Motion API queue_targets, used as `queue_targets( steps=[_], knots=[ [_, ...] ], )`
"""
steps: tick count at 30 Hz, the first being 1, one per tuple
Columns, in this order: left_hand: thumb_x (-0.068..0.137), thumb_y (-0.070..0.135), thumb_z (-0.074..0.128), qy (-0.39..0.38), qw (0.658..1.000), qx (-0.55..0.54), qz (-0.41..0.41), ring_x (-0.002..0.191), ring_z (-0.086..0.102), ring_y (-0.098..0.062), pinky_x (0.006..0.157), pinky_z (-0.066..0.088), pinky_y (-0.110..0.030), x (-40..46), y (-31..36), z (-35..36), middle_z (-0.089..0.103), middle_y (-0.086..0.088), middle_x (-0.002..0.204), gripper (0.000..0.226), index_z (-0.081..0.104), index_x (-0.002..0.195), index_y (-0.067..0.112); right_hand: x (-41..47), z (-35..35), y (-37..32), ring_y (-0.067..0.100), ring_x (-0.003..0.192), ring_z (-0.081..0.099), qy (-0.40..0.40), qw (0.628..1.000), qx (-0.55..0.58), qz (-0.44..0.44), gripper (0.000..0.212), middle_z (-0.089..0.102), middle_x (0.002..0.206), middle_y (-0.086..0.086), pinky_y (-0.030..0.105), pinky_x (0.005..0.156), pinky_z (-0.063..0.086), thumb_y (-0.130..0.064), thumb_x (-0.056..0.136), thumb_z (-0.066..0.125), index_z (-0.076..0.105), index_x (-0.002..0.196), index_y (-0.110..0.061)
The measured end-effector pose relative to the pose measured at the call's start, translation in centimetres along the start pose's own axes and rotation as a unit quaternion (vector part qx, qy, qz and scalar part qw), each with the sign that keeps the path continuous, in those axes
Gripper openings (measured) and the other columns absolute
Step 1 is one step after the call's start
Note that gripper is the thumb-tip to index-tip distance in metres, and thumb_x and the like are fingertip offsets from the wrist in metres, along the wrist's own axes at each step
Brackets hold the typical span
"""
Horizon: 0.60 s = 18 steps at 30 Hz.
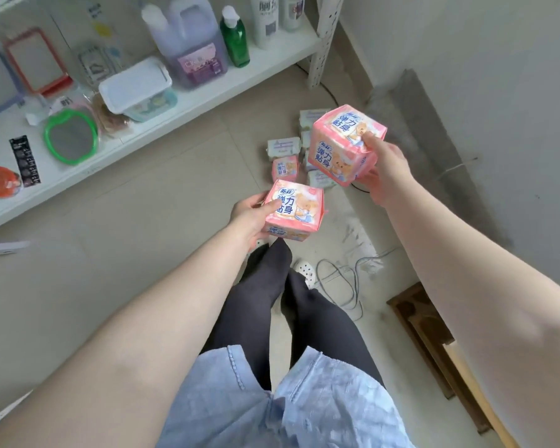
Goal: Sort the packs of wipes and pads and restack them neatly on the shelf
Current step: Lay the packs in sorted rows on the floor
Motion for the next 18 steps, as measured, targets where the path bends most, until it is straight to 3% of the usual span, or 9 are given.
queue_targets(
  steps=[2,5,9,11,14,18],
  knots=[
    [0.089,0.017,0.066,0.013,1.000,-0.001,-0.002,0.076,0.067,-0.012,0.071,0.056,-0.030,4.0,-1.8,0.3,0.070,0.001,0.098,0.039,0.059,0.128,0.017,4.0,0.4,2.7,0.027,0.092,0.073,0.015,1.000,-0.002,0.007,0.050,0.074,0.105,0.010,0.047,0.083,0.058,-0.031,0.081,0.073,0.057,0.122,-0.007],
    [0.088,0.013,0.068,0.039,0.999,-0.002,0.001,0.082,0.068,-0.014,0.074,0.056,-0.024,11.0,-5.8,0.8,0.069,0.000,0.101,0.042,0.059,0.129,0.012,10.3,1.3,7.6,0.029,0.092,0.073,0.020,1.000,-0.006,0.020,0.051,0.073,0.104,0.013,0.051,0.087,0.056,-0.031,0.077,0.076,0.060,0.118,-0.005],
    [0.087,0.009,0.068,0.063,0.998,0.002,-0.012,0.080,0.065,-0.011,0.053,0.048,-0.006,20.1,-12.3,1.6,0.069,-0.001,0.105,0.043,0.059,0.129,0.012,18.6,2.8,15.0,0.024,0.089,0.072,0.005,0.998,-0.046,0.047,0.047,0.073,0.102,0.012,0.040,0.089,0.056,-0.028,0.079,0.077,0.059,0.113,-0.001],
    [0.085,0.011,0.070,0.066,0.997,0.001,-0.026,0.088,0.067,-0.013,0.062,0.052,-0.011,24.3,-16.0,2.0,0.069,-0.001,0.114,0.046,0.058,0.130,0.013,22.3,3.8,18.6,0.020,0.084,0.068,-0.014,0.994,-0.083,0.064,0.042,0.072,0.098,0.010,0.034,0.087,0.053,-0.029,0.079,0.078,0.058,0.106,-0.005],
    [0.083,0.014,0.073,0.059,0.997,-0.008,-0.038,0.101,0.068,-0.018,0.091,0.053,-0.031,30.1,-21.0,2.7,0.068,-0.003,0.118,0.052,0.057,0.132,0.013,27.6,5.2,24.0,0.019,0.086,0.058,-0.052,0.983,-0.155,0.085,0.036,0.069,0.095,0.007,0.034,0.086,0.045,-0.032,0.075,0.080,0.058,0.095,-0.012],
    [0.081,0.014,0.073,0.055,0.997,-0.019,-0.041,0.097,0.069,-0.021,0.096,0.052,-0.042,36.8,-25.6,3.6,0.072,-0.003,0.108,0.039,0.066,0.120,0.013,33.9,6.7,29.8,0.018,0.087,0.062,-0.094,0.971,-0.199,0.097,0.050,0.065,0.103,0.007,0.030,0.079,0.048,-0.031,0.069,0.084,0.052,0.102,-0.012]
  ],
)
Point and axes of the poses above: each hand's wrist, its own x-axis towards the middle knuckle, its own z-axis out of the palm, y = z × x, the point moved 1 cm from there along x, towards the middle knuckle
